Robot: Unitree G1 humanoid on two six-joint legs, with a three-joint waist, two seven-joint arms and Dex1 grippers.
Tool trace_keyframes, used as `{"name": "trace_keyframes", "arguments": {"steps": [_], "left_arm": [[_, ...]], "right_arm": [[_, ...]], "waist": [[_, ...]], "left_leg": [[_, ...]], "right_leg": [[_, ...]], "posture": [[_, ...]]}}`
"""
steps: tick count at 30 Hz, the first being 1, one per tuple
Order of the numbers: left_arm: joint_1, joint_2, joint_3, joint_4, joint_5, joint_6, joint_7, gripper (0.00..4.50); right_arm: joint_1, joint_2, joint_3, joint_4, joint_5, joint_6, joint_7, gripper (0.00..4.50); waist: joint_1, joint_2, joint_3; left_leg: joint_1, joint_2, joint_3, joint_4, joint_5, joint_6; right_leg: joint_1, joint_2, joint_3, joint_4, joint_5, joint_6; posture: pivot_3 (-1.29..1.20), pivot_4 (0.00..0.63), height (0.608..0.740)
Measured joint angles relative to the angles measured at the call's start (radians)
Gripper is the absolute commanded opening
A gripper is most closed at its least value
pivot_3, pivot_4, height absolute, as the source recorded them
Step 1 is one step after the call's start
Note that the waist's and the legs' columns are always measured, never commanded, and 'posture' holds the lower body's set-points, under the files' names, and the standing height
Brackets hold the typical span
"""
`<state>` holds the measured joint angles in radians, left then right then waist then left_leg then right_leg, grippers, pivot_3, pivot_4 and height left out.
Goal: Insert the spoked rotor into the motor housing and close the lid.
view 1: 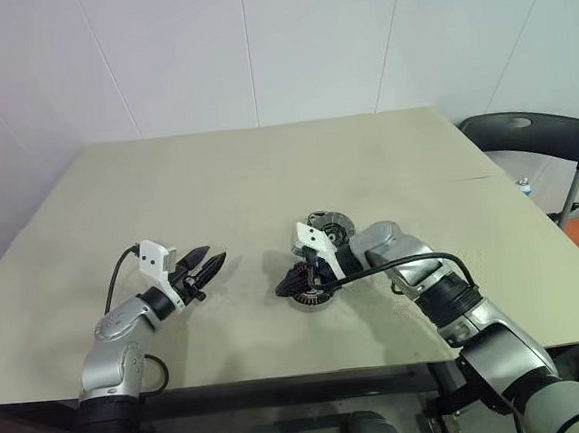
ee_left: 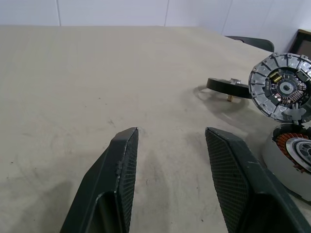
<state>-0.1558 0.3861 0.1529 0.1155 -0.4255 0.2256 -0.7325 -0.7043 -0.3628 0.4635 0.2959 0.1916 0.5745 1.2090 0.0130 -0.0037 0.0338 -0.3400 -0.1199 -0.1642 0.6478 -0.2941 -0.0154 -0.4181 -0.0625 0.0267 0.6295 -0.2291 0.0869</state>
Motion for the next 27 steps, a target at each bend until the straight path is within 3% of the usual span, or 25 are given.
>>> {"name": "trace_keyframes", "arguments": {"steps": [13, 27], "left_arm": [[-0.002, 0.000, 0.000, 0.000, 0.002, -0.017, 0.005, 2.34], [-0.027, 0.001, -0.001, 0.029, 0.003, -0.036, -0.006, 2.34]], "right_arm": [[0.014, -0.019, -0.011, 0.051, -0.060, -0.122, -0.029, 0.01], [0.050, -0.089, -0.065, 0.053, -0.059, -0.115, -0.021, 0.01]], "waist": [[0.001, 0.000, 0.000], [0.000, 0.000, 0.000]], "left_leg": [[0.000, 0.000, 0.000, 0.000, 0.000, 0.000], [0.000, 0.000, 0.000, 0.000, 0.000, 0.000]], "right_leg": [[0.000, 0.000, 0.000, 0.000, 0.000, 0.000], [0.001, 0.000, 0.000, 0.000, 0.000, 0.000]], "posture": [[0.00, 0.000, 0.740], [0.00, 0.000, 0.740]]}}
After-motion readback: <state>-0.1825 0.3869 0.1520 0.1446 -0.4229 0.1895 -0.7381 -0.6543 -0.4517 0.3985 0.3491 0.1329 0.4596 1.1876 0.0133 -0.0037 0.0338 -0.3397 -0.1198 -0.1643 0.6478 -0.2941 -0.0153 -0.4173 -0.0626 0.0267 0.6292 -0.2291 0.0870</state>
